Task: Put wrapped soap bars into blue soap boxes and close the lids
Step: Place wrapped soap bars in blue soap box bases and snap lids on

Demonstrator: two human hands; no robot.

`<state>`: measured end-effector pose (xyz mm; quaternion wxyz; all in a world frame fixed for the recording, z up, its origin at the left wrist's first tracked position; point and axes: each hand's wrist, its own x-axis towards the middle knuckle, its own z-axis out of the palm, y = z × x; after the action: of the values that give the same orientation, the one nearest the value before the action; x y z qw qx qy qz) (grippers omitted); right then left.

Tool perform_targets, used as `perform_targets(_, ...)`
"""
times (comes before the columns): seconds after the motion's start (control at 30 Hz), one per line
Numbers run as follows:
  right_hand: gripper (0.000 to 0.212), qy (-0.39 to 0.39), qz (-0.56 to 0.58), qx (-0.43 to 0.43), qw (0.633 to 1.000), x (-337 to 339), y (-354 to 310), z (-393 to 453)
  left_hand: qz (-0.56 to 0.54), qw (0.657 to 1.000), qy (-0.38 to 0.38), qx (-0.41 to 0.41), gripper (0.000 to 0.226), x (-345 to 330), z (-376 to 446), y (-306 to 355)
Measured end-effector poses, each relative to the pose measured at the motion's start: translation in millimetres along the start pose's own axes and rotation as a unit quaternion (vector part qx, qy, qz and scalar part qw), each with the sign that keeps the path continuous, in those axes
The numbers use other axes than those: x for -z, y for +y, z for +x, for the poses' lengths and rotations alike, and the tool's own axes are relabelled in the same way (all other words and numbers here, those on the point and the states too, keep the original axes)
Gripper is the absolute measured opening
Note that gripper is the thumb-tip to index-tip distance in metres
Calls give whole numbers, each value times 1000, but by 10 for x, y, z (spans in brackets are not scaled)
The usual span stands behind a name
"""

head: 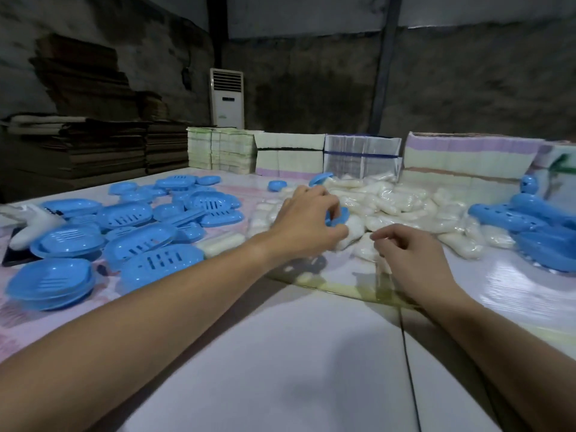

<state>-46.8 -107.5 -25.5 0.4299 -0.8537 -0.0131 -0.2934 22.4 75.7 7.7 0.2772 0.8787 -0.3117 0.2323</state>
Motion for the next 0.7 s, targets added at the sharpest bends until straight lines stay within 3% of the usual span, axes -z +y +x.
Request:
perform_targets(0.1, 21, 40, 19, -35, 998, 123, 91, 60, -75, 990, -100, -67, 19, -155, -238, 324)
perform_targets(0.23, 14, 28, -39, -70, 996, 246, 226, 105, -79, 973, -175, -129, 18, -291, -423, 293)
perform_targets(0.33, 20, -20, -114, -81, 990, 245, 309, 117, -109, 977, -160, -93, 35, -229, -393, 117)
perform_targets(0.5, 35, -46, -213, 44, 975, 123, 312, 139, -137, 970, -197, -34, 44, -263, -357, -77)
perform_targets(0.7, 42, -157, -246, -25, 956, 89, 251, 311, -181, 974, -137, -9, 33, -327, -386, -93)
